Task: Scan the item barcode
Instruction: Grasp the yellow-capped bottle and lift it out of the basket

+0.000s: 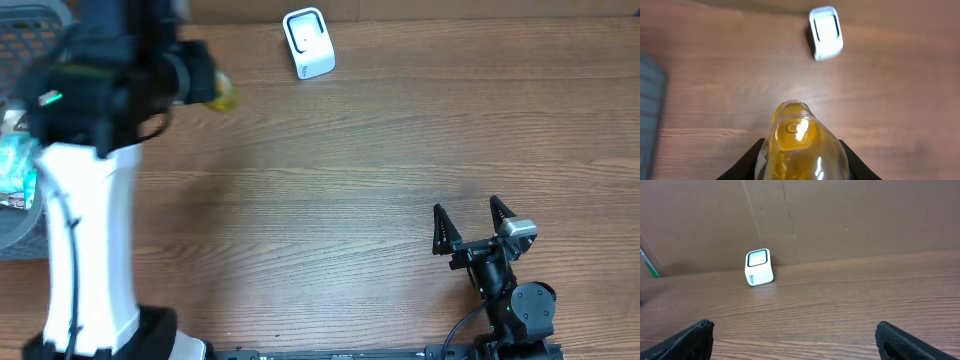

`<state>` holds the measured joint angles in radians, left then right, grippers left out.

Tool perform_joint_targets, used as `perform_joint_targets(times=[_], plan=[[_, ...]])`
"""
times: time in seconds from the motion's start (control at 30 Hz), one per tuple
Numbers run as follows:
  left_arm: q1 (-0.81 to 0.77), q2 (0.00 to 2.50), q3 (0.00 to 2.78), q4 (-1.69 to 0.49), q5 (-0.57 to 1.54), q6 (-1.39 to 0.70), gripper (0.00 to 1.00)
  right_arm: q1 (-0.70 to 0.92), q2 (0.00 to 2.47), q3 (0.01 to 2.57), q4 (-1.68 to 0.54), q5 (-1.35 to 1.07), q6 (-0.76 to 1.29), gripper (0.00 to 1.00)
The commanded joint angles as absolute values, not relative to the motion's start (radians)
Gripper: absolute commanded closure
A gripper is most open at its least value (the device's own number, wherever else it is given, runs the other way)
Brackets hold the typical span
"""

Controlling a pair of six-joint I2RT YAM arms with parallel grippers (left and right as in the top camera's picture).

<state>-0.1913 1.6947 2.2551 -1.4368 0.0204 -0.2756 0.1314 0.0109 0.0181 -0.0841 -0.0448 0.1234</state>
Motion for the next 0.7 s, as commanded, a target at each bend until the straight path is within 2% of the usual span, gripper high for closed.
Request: perform_joint_targets(times=[0.0, 0.23, 0.33, 0.67], plan=[[-0.294, 1.752, 2.204, -1.423, -0.064, -0.338, 0.75, 0.127, 0.003, 0.008, -0.081, -0.039, 0.127, 0.00], [-0.452, 1.816, 2.011, -1.299, -0.089, -0.443, 0.73, 0.127, 0.003, 0.008, -0.081, -0.039, 0.127, 0.00], [-0.526, 1.818, 1.865, -1.179, -0.103, -0.505, 0.71, 0.127, 0.003, 0.008, -0.081, -0.039, 0.127, 0.00], [-0.722, 1.818, 1.576, -0.920, -0.249, -0.675, 0.70, 0.127, 0.003, 0.008, -0.081, -0.039, 0.127, 0.00]])
